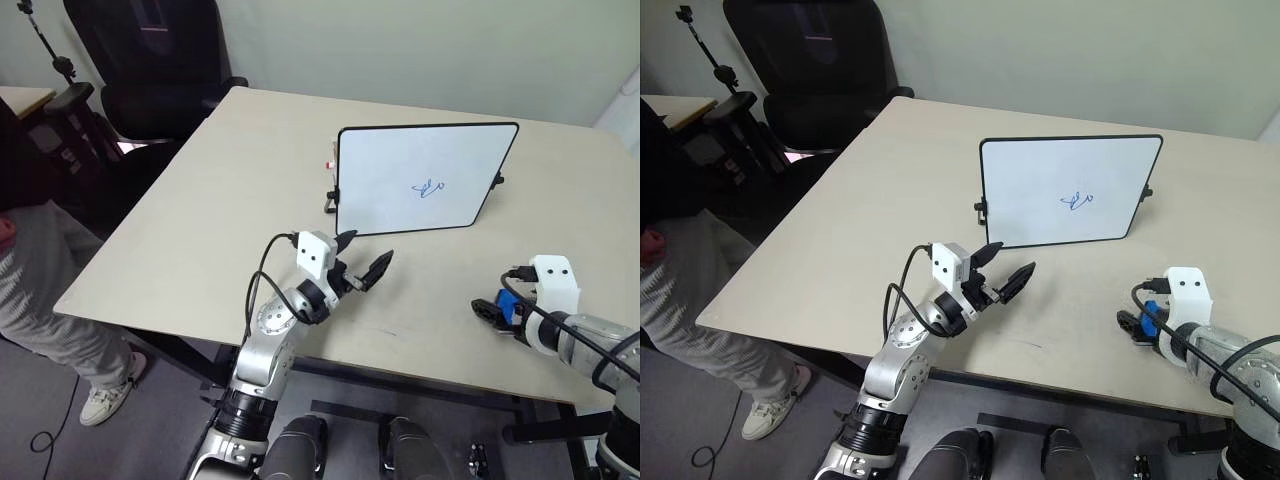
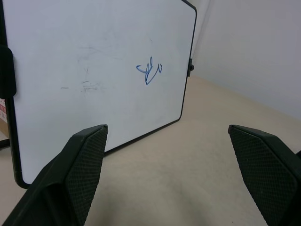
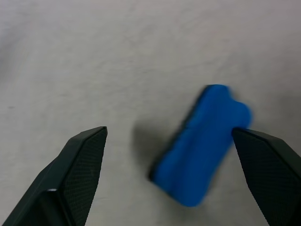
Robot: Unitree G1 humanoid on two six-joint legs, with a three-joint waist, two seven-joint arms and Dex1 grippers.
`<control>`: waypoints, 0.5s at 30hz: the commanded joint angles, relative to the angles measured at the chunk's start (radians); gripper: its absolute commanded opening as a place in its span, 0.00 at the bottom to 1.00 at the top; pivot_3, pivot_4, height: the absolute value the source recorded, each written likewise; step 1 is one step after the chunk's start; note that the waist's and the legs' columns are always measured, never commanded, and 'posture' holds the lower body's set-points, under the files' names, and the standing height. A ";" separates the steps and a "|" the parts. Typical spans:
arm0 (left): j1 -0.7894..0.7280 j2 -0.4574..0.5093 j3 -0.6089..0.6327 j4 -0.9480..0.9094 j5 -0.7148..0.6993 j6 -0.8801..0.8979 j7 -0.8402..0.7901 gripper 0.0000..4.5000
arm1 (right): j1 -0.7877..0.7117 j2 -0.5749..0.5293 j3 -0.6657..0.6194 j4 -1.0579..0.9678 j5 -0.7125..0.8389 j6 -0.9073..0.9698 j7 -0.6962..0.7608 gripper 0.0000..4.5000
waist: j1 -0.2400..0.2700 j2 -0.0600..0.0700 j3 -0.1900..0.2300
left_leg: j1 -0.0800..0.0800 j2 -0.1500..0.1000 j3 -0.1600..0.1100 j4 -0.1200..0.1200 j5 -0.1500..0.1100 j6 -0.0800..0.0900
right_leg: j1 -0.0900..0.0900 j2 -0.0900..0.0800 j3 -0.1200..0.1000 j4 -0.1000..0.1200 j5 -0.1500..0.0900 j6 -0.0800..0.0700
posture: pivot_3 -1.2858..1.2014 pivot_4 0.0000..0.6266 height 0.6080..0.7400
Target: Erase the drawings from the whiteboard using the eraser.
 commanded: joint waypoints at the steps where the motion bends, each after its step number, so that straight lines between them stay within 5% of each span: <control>1: 0.000 0.000 0.002 -0.052 -0.007 -0.001 0.003 1.00 | -0.017 0.012 -0.011 -0.028 -0.036 0.009 0.017 1.00 | 0.000 0.000 0.000 | 0.000 0.000 0.000 0.000 0.000 0.000 | 0.000 0.000 0.000 0.000 0.000 0.000 | 0.52 0.24 1.00; 15: -0.005 0.008 0.022 -0.047 -0.013 -0.005 0.001 1.00 | -0.027 0.051 0.058 0.039 -0.101 0.012 0.013 1.00 | 0.000 0.000 0.000 | 0.000 0.000 0.000 0.000 0.000 0.000 | 0.000 0.000 0.000 0.000 0.000 0.000 | 0.52 0.24 1.00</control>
